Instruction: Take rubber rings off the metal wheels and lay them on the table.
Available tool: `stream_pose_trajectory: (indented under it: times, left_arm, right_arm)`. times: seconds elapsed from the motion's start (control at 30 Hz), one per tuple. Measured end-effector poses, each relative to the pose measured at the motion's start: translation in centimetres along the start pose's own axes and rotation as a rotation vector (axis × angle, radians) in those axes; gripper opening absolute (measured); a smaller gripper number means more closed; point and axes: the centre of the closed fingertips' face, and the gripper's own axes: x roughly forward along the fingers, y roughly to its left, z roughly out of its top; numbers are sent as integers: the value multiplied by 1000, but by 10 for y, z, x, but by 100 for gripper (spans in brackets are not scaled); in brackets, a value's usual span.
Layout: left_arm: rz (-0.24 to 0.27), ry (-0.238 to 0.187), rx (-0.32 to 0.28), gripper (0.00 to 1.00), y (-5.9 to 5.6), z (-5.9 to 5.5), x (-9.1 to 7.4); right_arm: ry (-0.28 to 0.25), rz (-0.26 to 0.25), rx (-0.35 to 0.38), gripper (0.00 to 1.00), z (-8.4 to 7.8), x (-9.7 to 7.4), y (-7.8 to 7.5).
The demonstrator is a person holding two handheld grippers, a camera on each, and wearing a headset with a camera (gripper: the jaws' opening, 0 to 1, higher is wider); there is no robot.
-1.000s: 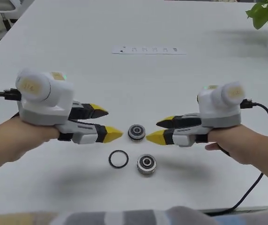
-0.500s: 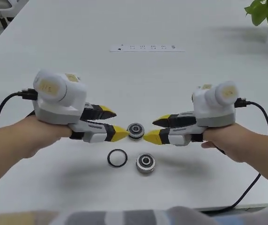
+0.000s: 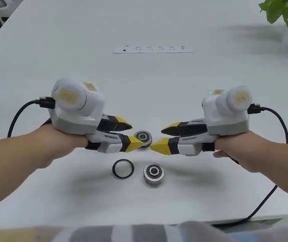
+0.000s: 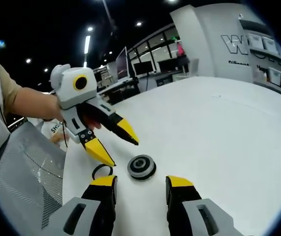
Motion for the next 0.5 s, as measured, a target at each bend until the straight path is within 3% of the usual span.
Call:
stream_pose_trajectory:
  times: [0.5]
  left_arm:
    - [-10,27,41,23,0,-1,16]
  right_arm:
    - [7,1,1,37,-4,2,-4]
